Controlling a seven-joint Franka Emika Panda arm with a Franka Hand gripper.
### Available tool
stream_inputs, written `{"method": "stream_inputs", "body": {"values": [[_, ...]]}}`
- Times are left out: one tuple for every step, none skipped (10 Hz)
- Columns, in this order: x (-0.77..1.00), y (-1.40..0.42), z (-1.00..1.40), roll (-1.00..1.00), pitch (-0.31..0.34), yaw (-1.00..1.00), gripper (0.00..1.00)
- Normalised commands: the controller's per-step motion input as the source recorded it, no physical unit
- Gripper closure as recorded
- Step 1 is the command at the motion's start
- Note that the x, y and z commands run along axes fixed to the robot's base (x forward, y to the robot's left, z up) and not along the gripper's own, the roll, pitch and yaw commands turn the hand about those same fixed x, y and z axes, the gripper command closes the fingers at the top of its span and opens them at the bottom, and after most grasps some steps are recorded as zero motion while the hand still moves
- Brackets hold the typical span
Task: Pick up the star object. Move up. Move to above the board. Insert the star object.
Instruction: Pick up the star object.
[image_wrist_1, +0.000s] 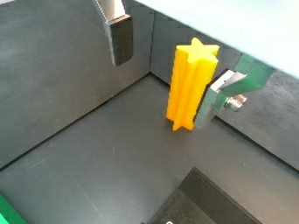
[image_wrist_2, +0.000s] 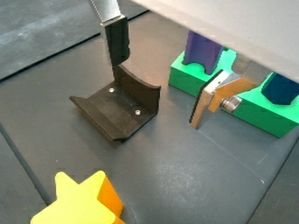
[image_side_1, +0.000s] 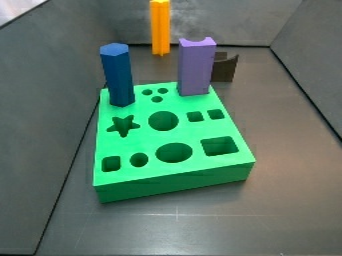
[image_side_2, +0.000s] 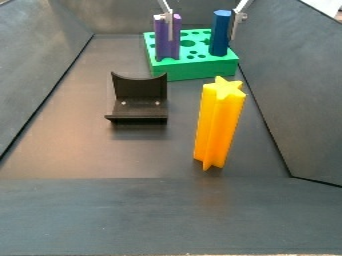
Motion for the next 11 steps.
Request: {"method": "stream_inputs", "body": {"values": [[-0.07, 0.06, 0.00, 0.02, 0.000, 0.00, 0.00], [-0.45, 0.41, -0.03, 0.00, -0.084, -0.22, 0.00], [-0.08, 0.79, 0.00, -0.20, -0.009, -0.02, 0.00], [-0.11, 0.83, 0.00, -0.11, 0.000, -0.05, 0.00], [-0.21, 0.98, 0.00, -0.16, -0.007, 0.02, 0.00], [-0.10, 0.89, -0.07, -0.12, -0.023, 0.04, 0.00], [-0.15, 0.85, -0.20, -0.10, -0.079, 0.03, 0.00], [-0.19, 0.90, -0.24, -0.13, -0.104, 0.03, 0.00], [-0.24, 0.73, -0.10, -0.12, -0.100, 0.00, 0.00], [0.00, 0.00, 0.00, 0.00, -0.010, 0.00, 0.00], [0.00, 0.01, -0.08, 0.02, -0.013, 0.00, 0.00]]}}
